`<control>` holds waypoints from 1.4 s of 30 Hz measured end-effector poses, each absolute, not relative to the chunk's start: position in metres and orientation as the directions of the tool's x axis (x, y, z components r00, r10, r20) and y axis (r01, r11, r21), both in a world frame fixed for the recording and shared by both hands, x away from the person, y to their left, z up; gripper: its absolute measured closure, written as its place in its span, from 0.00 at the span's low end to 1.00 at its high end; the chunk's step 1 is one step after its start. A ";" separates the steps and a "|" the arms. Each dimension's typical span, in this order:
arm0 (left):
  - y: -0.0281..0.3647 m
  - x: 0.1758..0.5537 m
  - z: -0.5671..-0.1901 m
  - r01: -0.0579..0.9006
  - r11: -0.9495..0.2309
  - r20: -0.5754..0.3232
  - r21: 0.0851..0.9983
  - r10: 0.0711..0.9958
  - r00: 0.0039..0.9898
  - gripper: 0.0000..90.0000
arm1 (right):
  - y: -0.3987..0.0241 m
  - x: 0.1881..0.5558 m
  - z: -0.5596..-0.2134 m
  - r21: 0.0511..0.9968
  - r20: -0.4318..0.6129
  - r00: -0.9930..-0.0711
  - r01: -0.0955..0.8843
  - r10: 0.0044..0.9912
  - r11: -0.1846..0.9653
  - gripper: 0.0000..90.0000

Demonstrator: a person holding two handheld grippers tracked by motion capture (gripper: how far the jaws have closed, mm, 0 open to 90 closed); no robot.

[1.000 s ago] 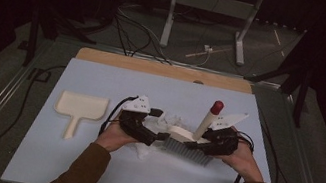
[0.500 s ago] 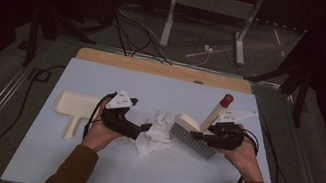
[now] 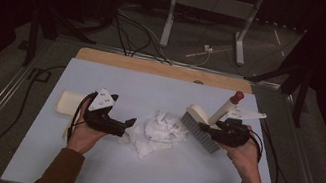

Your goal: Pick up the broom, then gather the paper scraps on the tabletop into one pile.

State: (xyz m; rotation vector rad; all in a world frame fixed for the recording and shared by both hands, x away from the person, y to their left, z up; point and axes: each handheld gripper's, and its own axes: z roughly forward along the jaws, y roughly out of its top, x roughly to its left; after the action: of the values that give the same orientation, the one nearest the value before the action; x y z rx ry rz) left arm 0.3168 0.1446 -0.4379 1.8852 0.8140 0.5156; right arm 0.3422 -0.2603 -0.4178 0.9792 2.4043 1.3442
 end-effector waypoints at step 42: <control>0.225 0.266 -0.483 0.384 -0.164 -0.004 0.909 0.916 0.402 0.01 | -0.264 0.352 -0.427 0.821 0.030 -0.461 0.517 0.887 0.241 0.74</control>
State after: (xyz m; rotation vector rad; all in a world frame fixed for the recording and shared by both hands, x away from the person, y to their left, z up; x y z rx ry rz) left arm 0.2664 0.2247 -0.4827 1.7395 1.1391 0.7246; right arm 0.3521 -0.2639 -0.4271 1.2819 2.0739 1.1098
